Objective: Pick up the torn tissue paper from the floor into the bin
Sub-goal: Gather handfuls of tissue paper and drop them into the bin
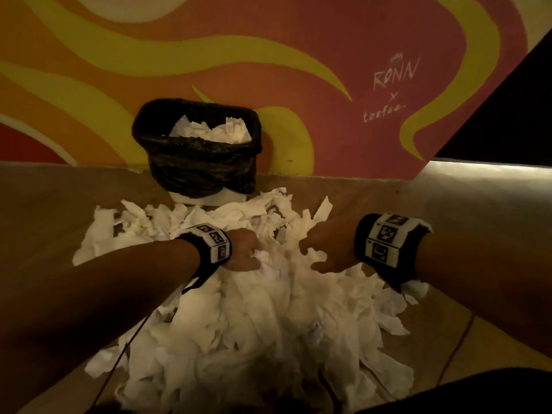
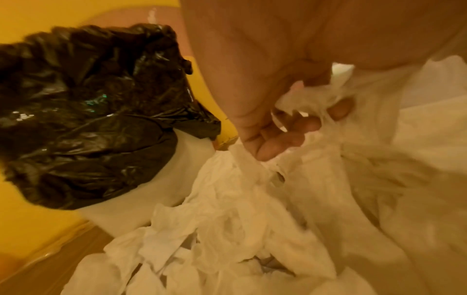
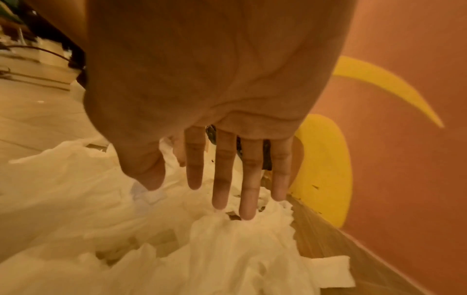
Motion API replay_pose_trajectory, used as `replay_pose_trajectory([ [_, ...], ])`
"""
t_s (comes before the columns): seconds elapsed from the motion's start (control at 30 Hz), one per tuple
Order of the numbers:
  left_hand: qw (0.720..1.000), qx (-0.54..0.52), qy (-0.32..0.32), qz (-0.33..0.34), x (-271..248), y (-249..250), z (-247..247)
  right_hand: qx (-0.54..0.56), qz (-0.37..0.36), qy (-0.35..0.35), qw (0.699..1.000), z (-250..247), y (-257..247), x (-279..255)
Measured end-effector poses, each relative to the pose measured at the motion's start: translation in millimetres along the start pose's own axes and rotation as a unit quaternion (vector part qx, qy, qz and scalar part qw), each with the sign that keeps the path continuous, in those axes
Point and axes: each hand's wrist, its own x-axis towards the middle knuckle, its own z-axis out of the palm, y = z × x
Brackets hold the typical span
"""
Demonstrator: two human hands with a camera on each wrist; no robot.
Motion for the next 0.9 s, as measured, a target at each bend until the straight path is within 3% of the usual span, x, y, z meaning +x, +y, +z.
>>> replay_pose_trajectory([
  [0.1,0.997,-0.043,0.064,-0.022,-4.8,2.8,-1.1,0.056,-0.048,0.025,0.997,20.0,-13.3,23.4],
  [0.2,0.992,-0.084,0.089,-0.034,-11.9,3.3,5.4,0.060,-0.088,0.041,0.993,42.0,-27.1,40.5],
  [0.43,0.990,-0.131,0.050,-0.020,-30.7,2.1,23.2,0.017,-0.110,0.006,0.994,77.6,-50.3,51.9],
  [0.6,0.999,-0.042,-0.007,-0.029,-46.4,12.7,32.7,0.031,-0.127,0.000,0.991,84.0,-63.4,48.3],
  [0.77,0.992,0.086,-0.097,-0.006,-45.7,20.4,57.9,0.127,-0.118,0.098,0.980,73.7,-58.3,43.3],
  [0.9,0.995,0.092,-0.037,0.020,-34.2,16.9,68.8,0.200,-0.108,0.177,0.958,65.9,-52.3,36.1],
])
